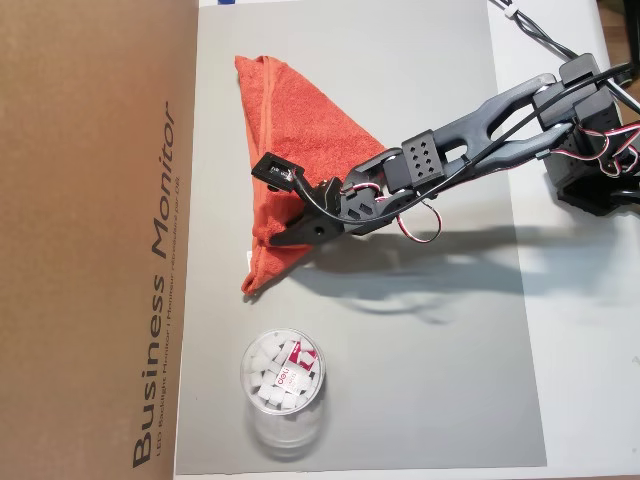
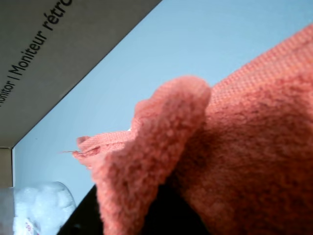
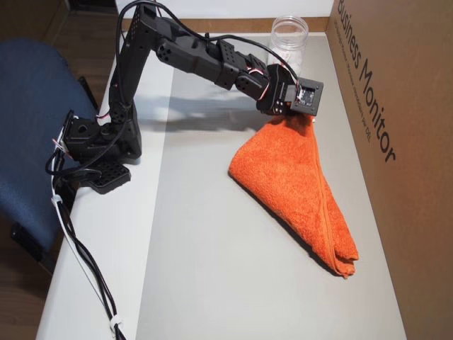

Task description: Fold the blanket.

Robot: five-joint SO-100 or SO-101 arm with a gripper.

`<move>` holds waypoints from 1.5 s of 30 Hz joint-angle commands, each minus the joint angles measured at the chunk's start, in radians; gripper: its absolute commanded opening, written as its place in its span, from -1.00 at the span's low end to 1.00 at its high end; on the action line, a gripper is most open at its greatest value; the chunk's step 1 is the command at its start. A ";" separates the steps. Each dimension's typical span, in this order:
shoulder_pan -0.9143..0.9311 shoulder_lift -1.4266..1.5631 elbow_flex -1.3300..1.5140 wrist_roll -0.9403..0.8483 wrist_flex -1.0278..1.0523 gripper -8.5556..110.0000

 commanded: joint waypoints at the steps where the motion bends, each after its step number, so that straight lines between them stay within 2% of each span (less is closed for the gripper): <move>1: -0.015 -0.002 -0.049 -0.014 -0.018 -0.86; 7: -0.028 -0.044 -0.094 -0.038 -0.005 -0.86; 20: -0.026 -0.051 -0.104 -0.388 -0.018 -0.85; 25: -0.028 -0.051 -0.104 -0.569 -0.018 -0.73; 31: -0.032 -0.051 -0.101 -0.650 -0.018 -0.71; 45: -0.048 -0.052 -0.103 -0.999 -0.018 -0.70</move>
